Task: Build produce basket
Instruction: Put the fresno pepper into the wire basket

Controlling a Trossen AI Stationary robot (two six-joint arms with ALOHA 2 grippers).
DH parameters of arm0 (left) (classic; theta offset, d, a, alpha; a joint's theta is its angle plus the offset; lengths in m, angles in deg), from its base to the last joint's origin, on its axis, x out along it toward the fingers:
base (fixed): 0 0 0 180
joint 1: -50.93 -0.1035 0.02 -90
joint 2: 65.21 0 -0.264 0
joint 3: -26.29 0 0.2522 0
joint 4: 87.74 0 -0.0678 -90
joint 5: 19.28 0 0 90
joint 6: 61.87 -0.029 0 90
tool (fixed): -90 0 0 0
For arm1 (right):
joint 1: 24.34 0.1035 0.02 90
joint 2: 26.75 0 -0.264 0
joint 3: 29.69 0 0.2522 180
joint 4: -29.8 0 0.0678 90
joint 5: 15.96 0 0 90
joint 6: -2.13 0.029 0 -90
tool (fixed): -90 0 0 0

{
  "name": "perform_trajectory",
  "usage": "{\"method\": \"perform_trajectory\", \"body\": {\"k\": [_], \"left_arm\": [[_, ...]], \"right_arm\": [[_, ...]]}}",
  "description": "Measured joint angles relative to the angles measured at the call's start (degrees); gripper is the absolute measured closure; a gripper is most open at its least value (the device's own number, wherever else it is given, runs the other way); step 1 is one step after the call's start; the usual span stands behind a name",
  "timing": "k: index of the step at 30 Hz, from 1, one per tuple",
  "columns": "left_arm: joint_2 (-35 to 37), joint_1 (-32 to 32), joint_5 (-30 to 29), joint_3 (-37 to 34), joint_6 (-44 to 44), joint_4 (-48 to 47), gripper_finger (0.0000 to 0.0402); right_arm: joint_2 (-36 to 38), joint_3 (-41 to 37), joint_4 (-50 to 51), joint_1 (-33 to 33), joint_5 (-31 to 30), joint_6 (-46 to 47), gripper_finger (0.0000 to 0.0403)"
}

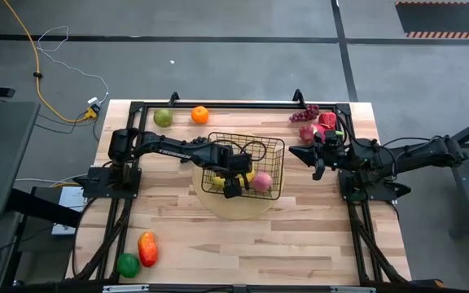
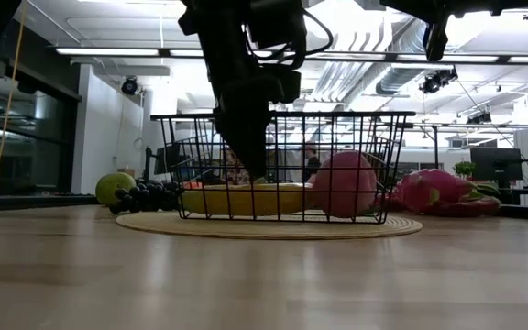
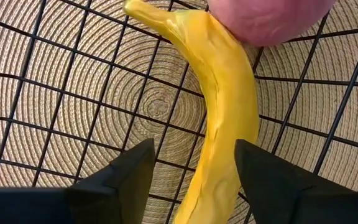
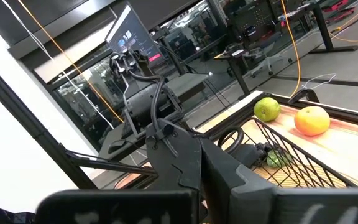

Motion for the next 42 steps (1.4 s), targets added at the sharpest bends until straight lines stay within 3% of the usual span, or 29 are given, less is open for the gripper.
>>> {"method": "perform_trajectory", "body": {"k": [26,34,42], "left_arm": [[1.39,-4.95,3.0,14.64,-4.49,-12.58,0.017],[13.11,-4.94,2.35,13.07,-1.67,-7.07,0.017],[36.58,-5.31,2.11,-3.48,-1.48,13.11,0.017]], "right_arm": [[0.0,-0.02,0.0,0.0,0.0,0.04,0.0403],[0.02,-0.02,0.03,-0.01,0.0,0.15,0.0403],[0.0,-0.02,0.11,0.0,0.02,0.17,0.0403]]}}
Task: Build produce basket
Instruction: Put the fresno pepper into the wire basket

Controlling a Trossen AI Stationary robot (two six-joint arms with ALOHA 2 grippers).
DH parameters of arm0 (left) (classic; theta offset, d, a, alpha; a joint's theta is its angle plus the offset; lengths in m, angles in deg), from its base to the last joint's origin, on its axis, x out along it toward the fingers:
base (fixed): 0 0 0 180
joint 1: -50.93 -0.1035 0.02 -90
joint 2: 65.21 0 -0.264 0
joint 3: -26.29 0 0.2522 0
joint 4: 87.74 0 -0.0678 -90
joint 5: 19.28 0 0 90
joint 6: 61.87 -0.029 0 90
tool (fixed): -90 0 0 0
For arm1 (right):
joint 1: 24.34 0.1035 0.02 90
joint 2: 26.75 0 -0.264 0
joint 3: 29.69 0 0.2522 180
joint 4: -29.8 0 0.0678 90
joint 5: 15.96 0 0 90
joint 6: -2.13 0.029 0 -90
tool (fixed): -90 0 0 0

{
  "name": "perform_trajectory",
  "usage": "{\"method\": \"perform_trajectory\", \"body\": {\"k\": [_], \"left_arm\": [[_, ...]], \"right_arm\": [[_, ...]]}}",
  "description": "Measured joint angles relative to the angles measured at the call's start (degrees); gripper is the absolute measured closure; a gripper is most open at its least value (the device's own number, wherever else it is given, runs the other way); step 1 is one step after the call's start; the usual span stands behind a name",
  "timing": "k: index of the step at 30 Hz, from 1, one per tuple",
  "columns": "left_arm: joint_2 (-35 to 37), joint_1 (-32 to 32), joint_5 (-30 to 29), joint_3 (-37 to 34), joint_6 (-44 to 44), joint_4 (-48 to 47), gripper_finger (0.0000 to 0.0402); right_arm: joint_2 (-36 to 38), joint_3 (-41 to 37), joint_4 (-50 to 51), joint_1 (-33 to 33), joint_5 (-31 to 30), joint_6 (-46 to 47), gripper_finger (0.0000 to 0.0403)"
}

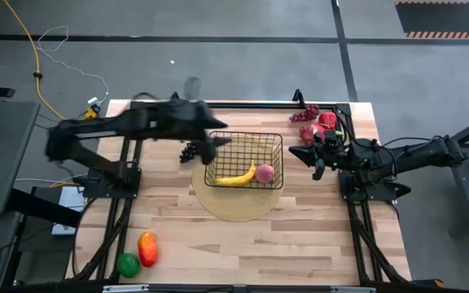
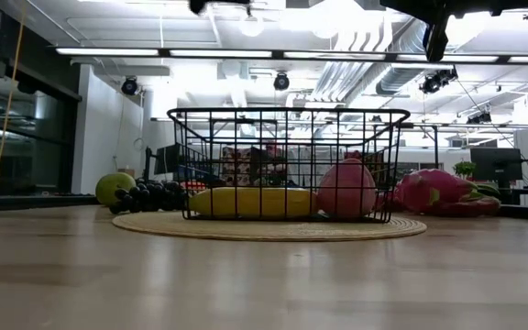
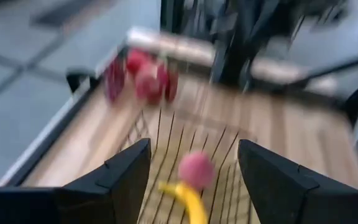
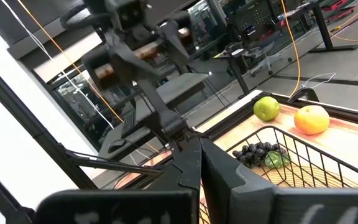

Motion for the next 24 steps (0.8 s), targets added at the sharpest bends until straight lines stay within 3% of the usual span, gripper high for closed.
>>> {"method": "perform_trajectory", "body": {"k": [6,12,17,24], "left_arm": [[18.96,0.31,-0.79,-17.94,2.8,15.66,0.017],[33.35,0.59,-1.99,-32.41,4.92,26.83,0.017],[39.14,0.59,-2.28,-37.17,5.72,27.8,0.017],[39.95,0.59,-2.32,-37.43,4.5,26.83,0.017]], "right_arm": [[0.0,0.0,-0.02,-0.02,-0.01,-0.09,0.0403],[0.0,0.0,0.02,-0.01,-0.01,-0.15,0.0403],[0.0,0.0,0.04,0.0,0.0,-0.17,0.0403],[0.0,0.0,0.04,-0.02,-0.02,-0.2,0.0403]]}}
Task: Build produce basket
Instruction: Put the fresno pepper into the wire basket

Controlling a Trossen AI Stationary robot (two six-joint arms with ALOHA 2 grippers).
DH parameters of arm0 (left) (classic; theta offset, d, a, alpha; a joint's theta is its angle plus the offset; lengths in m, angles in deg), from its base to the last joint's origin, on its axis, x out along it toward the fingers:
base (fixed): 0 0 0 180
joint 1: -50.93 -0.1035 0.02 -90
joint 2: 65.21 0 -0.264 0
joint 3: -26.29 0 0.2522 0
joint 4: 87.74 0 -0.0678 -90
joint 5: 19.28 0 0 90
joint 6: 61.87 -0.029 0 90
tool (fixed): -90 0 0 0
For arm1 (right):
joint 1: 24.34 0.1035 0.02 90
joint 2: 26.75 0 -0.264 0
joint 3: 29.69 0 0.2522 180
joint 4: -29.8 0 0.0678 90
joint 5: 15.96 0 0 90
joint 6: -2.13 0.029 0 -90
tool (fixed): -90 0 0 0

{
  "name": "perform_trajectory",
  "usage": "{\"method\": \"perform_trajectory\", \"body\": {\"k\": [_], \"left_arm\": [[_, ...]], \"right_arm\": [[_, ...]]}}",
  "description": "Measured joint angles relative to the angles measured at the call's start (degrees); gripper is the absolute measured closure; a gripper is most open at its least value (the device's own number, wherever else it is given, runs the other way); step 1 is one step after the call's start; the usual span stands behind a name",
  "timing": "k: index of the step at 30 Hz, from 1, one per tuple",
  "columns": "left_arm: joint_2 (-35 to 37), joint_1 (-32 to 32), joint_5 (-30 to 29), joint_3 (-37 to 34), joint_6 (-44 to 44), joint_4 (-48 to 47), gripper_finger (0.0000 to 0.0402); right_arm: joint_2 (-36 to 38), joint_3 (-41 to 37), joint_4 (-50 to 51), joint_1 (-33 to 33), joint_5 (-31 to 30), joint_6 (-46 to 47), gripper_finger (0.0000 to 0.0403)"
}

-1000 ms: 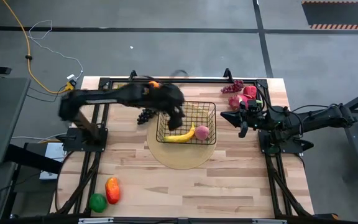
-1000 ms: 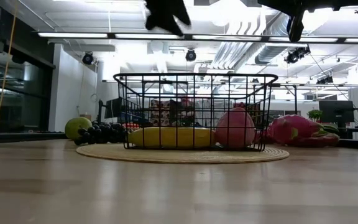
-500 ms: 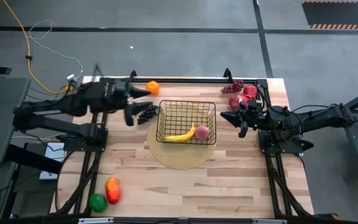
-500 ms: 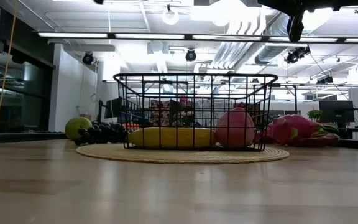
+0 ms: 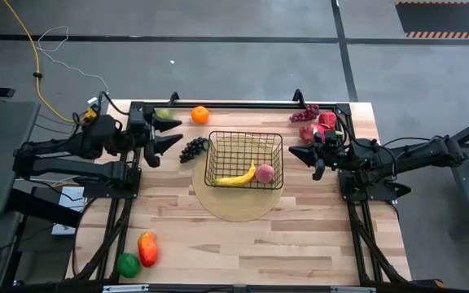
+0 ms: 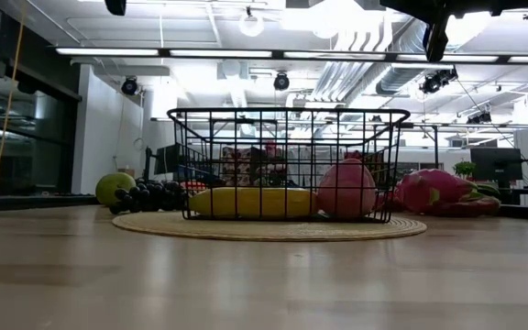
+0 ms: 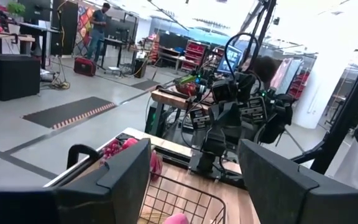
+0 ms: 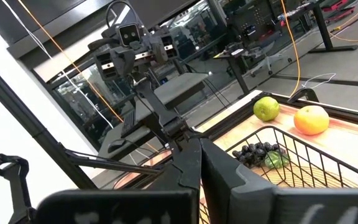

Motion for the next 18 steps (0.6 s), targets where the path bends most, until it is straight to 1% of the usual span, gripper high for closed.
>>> {"method": "perform_trajectory", "body": {"k": [18], "left_arm": [[-0.59,0.0,0.26,-0.06,0.0,-0.06,0.017]], "right_arm": [[0.0,0.0,-0.13,0.02,0.0,0.02,0.0403]]}}
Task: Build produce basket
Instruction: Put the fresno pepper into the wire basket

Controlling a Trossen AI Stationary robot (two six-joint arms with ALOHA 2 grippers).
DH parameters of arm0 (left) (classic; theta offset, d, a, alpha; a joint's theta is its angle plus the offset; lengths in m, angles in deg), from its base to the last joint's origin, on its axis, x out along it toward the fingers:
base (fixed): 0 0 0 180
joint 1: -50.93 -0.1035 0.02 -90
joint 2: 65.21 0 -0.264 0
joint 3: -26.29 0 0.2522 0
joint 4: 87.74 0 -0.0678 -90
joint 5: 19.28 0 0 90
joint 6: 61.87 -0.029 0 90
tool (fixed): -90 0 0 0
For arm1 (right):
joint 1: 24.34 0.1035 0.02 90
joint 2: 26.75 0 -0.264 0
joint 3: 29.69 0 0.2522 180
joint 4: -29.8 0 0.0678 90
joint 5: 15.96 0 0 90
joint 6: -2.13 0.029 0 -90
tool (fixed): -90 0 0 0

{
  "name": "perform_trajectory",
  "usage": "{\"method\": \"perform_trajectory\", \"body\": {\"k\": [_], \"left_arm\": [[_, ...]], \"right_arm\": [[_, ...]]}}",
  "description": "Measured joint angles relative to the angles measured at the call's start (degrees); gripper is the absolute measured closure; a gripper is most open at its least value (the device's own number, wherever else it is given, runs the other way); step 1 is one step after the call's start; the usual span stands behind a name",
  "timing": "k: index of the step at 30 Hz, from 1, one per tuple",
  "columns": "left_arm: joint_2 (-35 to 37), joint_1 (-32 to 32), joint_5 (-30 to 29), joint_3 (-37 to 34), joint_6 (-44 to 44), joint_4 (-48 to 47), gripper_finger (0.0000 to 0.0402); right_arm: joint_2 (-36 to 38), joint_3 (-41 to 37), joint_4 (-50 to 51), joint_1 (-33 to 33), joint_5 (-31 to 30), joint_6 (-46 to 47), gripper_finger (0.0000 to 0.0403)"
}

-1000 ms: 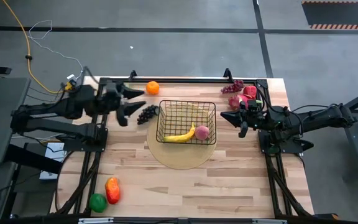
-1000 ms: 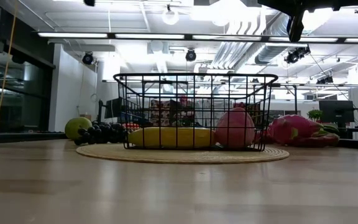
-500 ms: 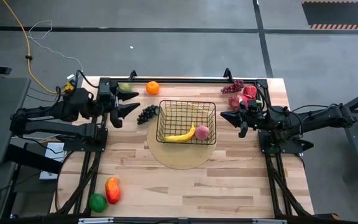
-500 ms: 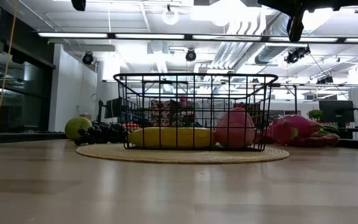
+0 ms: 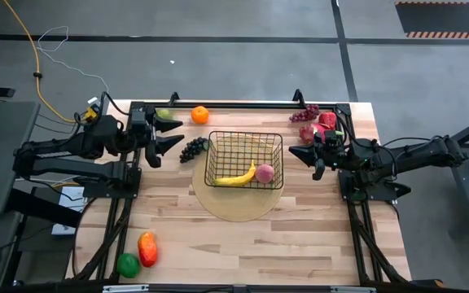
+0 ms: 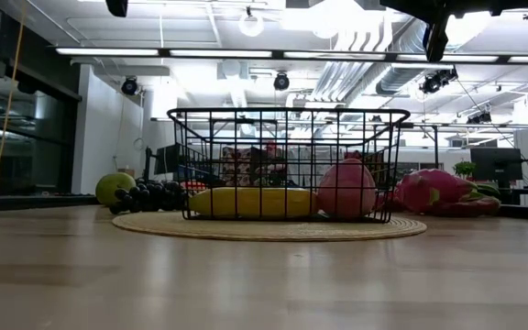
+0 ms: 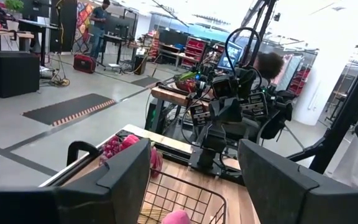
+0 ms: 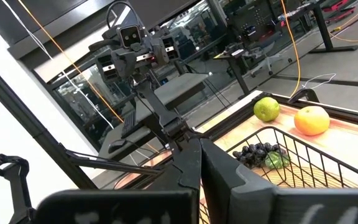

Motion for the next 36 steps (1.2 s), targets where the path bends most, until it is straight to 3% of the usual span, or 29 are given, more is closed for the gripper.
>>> {"method": "perform_trajectory", "body": {"k": [5,8,11,16,19,22,26,36], "left_arm": [[-0.01,0.0,0.01,0.0,0.0,-0.01,0.017],[-0.01,0.0,-0.05,0.0,0.0,-0.02,0.017],[-0.01,0.0,-0.05,0.0,0.0,-0.02,0.017],[-0.01,0.0,-0.08,0.0,0.0,-0.02,0.017],[-0.03,0.0,-0.1,0.0,0.0,-0.02,0.017],[-0.02,0.0,-0.12,0.0,0.0,-0.03,0.017],[-0.02,0.0,-0.15,0.01,0.0,-0.04,0.017],[-0.03,-0.01,-0.25,0.02,0.0,-0.04,0.017]], "right_arm": [[-0.01,0.03,-0.01,-0.01,-0.08,0.8,0.0402],[-1.08,3.57,5.44,-0.8,-0.85,6.93,0.0394],[-4.12,11.35,21.18,-2.52,-1.14,9.22,0.0366],[-11.81,23.44,53.58,-8.51,-3.6,17.37,0.0277],[-15.91,25.79,70.33,-12.87,-2.26,25.47,0.0219],[-17.8,24.03,78.45,-16.53,-1.63,34.38,0.0175],[-17.99,17.05,77.39,-19.98,2.08,43.52,0.0153],[-17.99,-0.9,55.92,-26.02,2.0,56.97,0.0151]]}}
